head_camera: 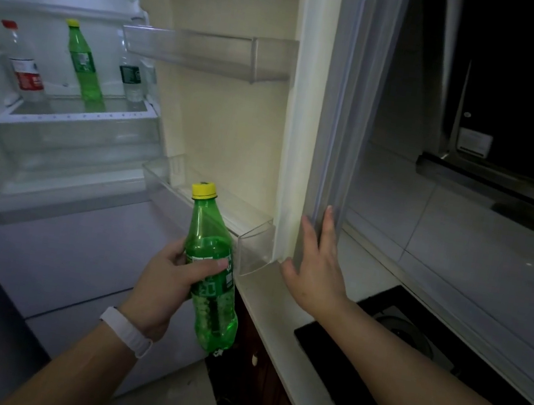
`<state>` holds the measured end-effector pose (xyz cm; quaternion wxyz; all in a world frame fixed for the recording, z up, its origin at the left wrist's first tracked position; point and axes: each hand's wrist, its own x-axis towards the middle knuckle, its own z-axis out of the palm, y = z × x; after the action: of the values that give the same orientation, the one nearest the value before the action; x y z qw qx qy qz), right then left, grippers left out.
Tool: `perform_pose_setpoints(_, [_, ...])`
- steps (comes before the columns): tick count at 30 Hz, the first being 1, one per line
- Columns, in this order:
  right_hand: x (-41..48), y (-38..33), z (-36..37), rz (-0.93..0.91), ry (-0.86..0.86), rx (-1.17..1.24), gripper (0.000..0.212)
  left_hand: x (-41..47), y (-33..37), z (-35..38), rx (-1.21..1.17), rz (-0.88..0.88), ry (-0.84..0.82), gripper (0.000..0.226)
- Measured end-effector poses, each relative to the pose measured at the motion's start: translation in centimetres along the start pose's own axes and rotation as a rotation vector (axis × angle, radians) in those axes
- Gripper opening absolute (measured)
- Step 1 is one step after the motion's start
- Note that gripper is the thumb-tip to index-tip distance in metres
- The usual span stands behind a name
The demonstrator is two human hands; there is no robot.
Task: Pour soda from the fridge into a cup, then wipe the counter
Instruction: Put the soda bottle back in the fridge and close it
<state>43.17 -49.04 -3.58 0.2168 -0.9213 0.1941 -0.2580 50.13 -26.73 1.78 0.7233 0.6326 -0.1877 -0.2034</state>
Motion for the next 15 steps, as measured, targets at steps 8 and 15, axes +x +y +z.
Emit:
perform_pose_setpoints(8, [-0.1,-0.4,-0.3,0.017,0.100,0.035,0.074,0.1,0.7,-1.7,0.016,0.013,0.003,0.035])
perform_pose_setpoints(15, [-1.3,-6.2,0.3,0.098,0.223,0.163,0.048,-0.3,2.6,-5.9,0.010,0.056,0.019,0.025])
